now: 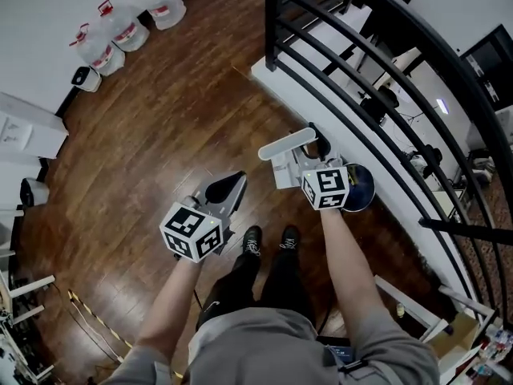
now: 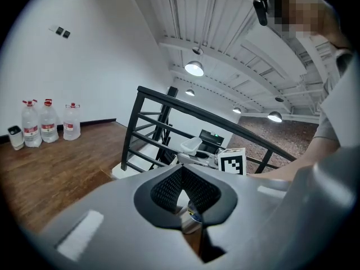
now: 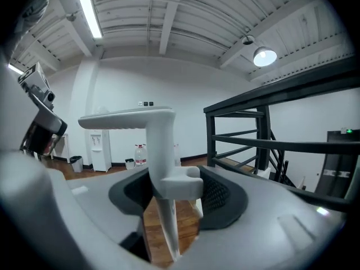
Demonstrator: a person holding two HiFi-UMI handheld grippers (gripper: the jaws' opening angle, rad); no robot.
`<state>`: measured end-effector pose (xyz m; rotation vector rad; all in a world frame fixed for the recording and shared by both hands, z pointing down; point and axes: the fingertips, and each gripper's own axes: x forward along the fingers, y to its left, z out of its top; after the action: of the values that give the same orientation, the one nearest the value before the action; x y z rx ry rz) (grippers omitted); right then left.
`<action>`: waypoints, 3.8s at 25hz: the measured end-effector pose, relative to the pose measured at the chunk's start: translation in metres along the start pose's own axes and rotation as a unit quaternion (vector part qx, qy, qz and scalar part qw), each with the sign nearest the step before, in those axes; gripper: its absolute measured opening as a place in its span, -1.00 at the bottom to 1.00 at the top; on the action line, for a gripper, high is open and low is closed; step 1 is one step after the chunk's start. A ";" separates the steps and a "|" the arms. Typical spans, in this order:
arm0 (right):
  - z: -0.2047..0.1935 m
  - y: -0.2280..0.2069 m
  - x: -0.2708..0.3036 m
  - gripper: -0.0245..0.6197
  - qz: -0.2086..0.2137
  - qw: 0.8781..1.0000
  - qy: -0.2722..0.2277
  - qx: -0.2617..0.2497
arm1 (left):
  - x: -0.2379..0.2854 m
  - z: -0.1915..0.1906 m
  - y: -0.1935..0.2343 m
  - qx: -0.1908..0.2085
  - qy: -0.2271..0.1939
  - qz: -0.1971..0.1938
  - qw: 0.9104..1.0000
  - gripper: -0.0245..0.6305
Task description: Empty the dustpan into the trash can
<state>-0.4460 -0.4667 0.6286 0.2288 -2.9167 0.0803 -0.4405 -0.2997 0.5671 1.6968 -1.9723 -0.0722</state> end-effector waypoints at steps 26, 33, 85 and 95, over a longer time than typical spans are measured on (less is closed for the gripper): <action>-0.037 0.102 0.048 -0.24 0.097 0.991 0.081 -0.054 | -0.028 -0.016 0.023 -0.029 -0.001 0.011 1.000 -0.91; -0.050 0.112 0.043 -0.14 0.107 0.987 0.105 -0.048 | -0.041 -0.022 0.028 -0.034 -0.001 0.014 0.999 -0.91; 0.228 -0.028 -0.344 -0.92 -0.153 0.982 -0.106 0.034 | 0.048 0.112 -0.289 0.118 -0.027 -0.271 0.955 -0.91; 0.232 -0.032 -0.347 -0.92 -0.153 0.981 -0.111 0.033 | 0.049 0.115 -0.298 0.124 -0.031 -0.275 0.953 -0.91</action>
<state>-0.1542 -0.4634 0.3278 0.7377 -3.0584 0.1070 -0.2234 -0.4419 0.3751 2.3953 -1.5415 -0.0792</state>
